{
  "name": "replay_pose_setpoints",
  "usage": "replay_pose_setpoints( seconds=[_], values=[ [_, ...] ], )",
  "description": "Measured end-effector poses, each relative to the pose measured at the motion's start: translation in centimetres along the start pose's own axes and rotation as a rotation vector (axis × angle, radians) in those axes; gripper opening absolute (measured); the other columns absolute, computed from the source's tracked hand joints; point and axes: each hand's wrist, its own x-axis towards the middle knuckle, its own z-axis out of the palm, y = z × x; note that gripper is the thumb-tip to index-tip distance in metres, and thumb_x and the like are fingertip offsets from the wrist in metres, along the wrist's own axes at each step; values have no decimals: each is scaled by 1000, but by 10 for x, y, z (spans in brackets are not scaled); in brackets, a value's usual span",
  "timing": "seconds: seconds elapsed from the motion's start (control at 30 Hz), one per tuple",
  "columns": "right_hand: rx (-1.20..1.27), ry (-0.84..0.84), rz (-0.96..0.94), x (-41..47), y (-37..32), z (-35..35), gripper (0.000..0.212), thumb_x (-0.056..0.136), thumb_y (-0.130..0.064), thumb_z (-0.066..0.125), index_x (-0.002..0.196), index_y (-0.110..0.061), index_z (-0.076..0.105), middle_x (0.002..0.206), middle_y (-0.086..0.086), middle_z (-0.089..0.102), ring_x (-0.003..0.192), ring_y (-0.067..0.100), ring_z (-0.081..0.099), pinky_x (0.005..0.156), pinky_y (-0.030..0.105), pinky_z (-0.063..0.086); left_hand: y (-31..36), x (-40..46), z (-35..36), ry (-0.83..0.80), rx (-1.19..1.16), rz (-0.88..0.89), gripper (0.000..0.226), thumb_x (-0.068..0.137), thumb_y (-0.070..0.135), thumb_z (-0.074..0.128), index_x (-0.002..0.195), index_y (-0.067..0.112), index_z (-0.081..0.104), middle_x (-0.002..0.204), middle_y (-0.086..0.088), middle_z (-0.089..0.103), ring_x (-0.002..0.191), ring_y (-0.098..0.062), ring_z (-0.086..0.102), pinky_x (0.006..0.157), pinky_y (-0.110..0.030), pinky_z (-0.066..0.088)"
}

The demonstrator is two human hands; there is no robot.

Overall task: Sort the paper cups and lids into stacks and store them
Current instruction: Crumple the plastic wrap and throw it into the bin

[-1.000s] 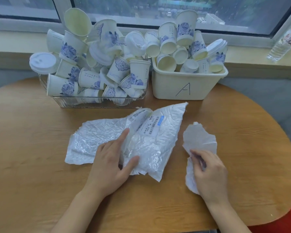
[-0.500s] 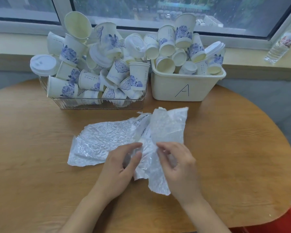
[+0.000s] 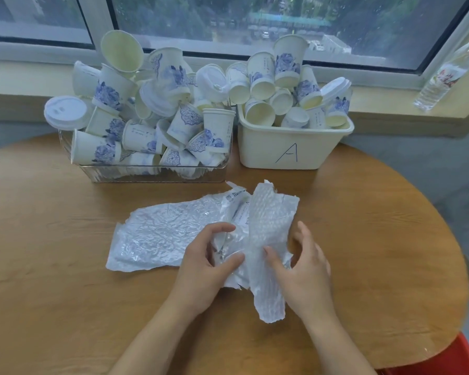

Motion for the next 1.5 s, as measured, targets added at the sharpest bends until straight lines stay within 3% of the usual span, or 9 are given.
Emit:
replay_pose_setpoints(
  seconds=[0.13, 0.33, 0.47, 0.63, 0.73, 0.87, 1.0, 1.27, 1.5],
  values=[
    [629, -86, 114, -5, -19, -3, 70, 87, -39, 82, 143, -50, 42, 126, -18, 68, 109, -4, 68, 81, 25, 59, 9, -3, -4, -21, -209, -26, 44, 87, 12, 86, 121, 34, 67, 103, -19, 72, 95, -50, 68, 84, -61, 61],
    [1153, -116, 235, 3, -33, -11, 46, 96, -10, 70, 138, -25, 59, 123, 6, 77, 108, 29, 76, 83, 46, 65, 9, -6, -30, 37, -116, 53, 44, 84, 26, 82, 123, 39, 65, 114, 2, 72, 102, -30, 71, 88, -43, 61],
    [1220, -225, 257, 16, -29, -28, 36, 99, -17, 63, 135, -21, 65, 135, 14, 70, 125, 37, 67, 108, 55, 50, -8, -6, -83, 256, 423, 157, 37, 93, 37, 76, 128, 32, 64, 125, 21, 67, 124, -1, 59, 108, -34, 45],
    [1422, -503, 150, 22, -39, -33, 49, 99, -26, 65, 148, -24, 57, 152, 12, 54, 139, 34, 54, 117, 63, 38, -24, -11, -135, 384, 767, 76, 46, 92, 40, 70, 133, 21, 64, 131, 3, 65, 125, -25, 58, 106, -53, 46],
    [1381, -621, 124, 20, -55, -12, 55, 100, -23, 71, 152, -18, 52, 163, 23, 38, 148, 43, 40, 122, 71, 23, -23, -16, -138, 378, 629, 38, 44, 95, 21, 76, 137, 23, 62, 130, 14, 62, 121, -12, 59, 106, -40, 46],
    [1150, -577, 158, 19, -75, 24, 38, 101, -14, 67, 139, -17, 63, 131, 9, 72, 115, 29, 71, 92, 46, 61, -12, -16, -127, 335, 318, 24, 22, 106, 27, 57, 126, 31, 64, 114, 22, 72, 107, 6, 64, 93, -17, 50],
    [564, -351, 70, 19, -72, 54, 58, 92, -36, 80, 144, -37, 53, 136, -8, 66, 119, 10, 66, 91, 34, 61, -16, -13, -125, 325, 127, -28, 49, 98, 75, 42, 135, 47, 56, 133, 19, 66, 127, -4, 61, 113, -45, 47],
    [-50, -75, -316, 9, -67, 70, 91, 92, -34, 73, 162, -43, 16, 143, -8, 49, 113, 8, 59, 90, 30, 54, 4, -12, -93, 98, 442, 202, 94, 74, 92, 55, 155, 67, 15, 171, 21, -1, 159, -1, 7, 117, -37, 25],
    [-320, -181, -463, 21, -51, 70, 84, 91, -74, 51, 159, -61, 4, 175, -3, 2, 162, 19, -10, 130, 52, -3, -12, 1, -83, 15, 623, 334, 93, 85, 65, 73, 158, 63, 15, 174, 11, -12, 156, -8, 15, 105, -34, 45]
  ],
)
